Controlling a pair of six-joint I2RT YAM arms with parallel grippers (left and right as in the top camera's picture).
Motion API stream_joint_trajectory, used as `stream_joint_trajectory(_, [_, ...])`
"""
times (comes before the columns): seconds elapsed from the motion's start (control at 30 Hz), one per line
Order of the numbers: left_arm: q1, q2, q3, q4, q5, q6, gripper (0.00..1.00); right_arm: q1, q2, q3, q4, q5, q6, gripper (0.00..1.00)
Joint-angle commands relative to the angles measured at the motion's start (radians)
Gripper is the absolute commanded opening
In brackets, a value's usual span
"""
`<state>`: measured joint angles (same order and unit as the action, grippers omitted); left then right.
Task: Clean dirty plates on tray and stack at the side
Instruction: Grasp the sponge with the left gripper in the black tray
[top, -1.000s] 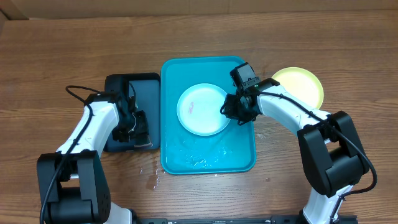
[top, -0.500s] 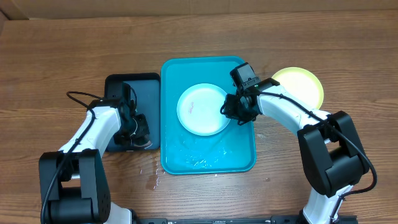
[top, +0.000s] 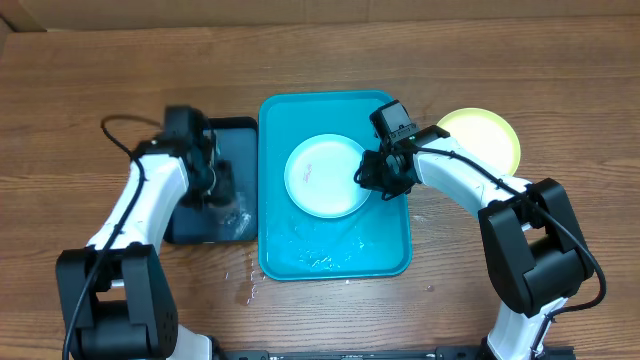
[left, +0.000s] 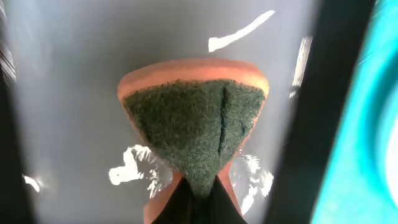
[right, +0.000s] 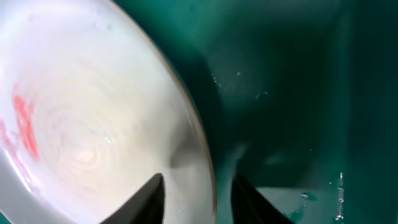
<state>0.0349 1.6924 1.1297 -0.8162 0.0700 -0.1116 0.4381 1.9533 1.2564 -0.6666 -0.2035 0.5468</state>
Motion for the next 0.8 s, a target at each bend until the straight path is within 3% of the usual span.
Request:
stream_joint_trajectory(0.0, [0.005, -0.019, 0.062, 0.008, -0.002, 0.091, 0.04, 0.0, -0.018, 0.008, 0.007, 0.0, -0.004, 0.41])
stream_joint_trajectory(0.27, [0.004, -0.017, 0.041, 0.024, 0.01, 0.102, 0.04, 0.0, -0.018, 0.008, 0.034, 0.005, -0.004, 0.45])
stream_joint_trajectory(0.77, [0.004, -0.017, -0.123, 0.165, 0.054, 0.082, 0.04, 0.0, -0.018, 0.007, 0.034, 0.03, -0.004, 0.44])
